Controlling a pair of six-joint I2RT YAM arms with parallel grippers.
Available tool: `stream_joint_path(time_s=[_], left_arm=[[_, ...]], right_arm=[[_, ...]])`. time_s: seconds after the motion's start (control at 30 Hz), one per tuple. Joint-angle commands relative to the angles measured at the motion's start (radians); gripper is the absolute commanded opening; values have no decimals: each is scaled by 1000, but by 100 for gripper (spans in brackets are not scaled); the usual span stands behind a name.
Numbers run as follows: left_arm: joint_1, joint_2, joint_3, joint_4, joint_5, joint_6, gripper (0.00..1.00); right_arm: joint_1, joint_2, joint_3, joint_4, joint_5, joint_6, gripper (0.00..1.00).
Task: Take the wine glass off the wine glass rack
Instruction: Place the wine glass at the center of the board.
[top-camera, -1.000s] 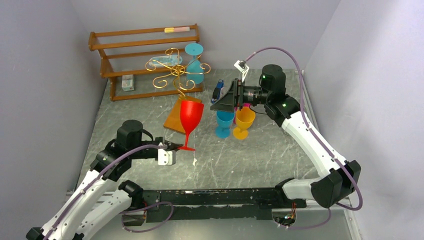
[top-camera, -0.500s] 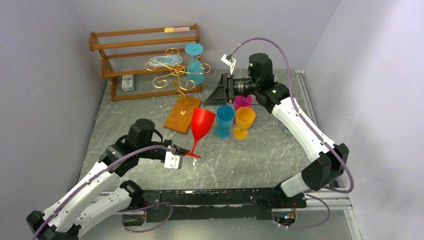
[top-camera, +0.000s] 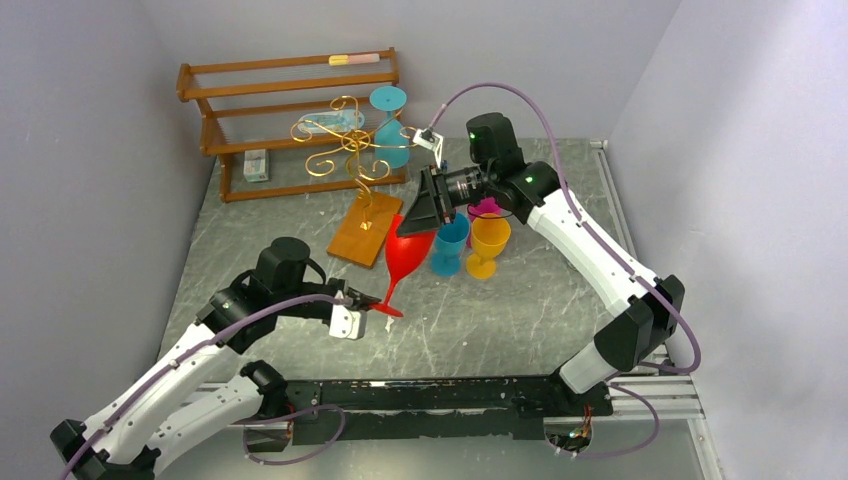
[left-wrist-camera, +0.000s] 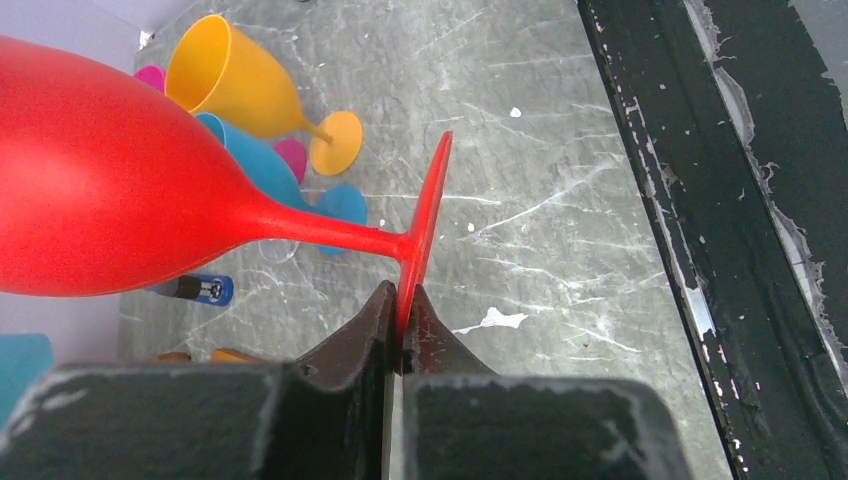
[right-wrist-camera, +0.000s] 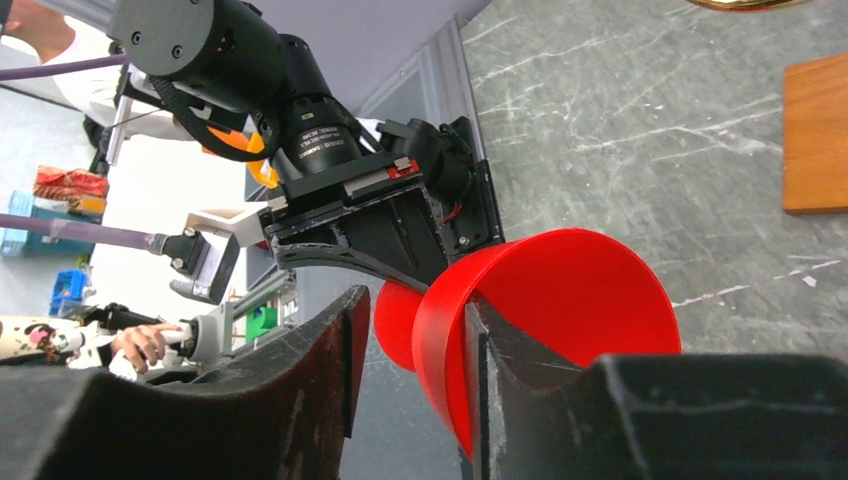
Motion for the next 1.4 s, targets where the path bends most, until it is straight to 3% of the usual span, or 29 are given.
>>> stream_joint_path(time_s=[0.0, 0.1, 0.4, 0.63, 1.0, 1.37], left_arm=[[-9, 10, 43, 13, -16, 30, 5], [-10, 22, 49, -5, -35, 41, 5], [-13, 50, 61, -19, -32, 37, 5], [-13, 35, 58, 30, 18, -6, 5], [-13, 25, 57, 12, -2, -9, 9], [-13, 14, 71, 30, 43, -57, 27]], right_arm=[[9, -20, -20, 9, -110, 21, 39], [10, -25, -37, 42, -176, 38, 30], [10, -32, -59, 41, -144, 38, 9], [9, -42, -88, 89, -133, 62, 0], [19, -74, -137, 140, -100, 72, 0], [20, -93, -176, 187, -94, 90, 0]])
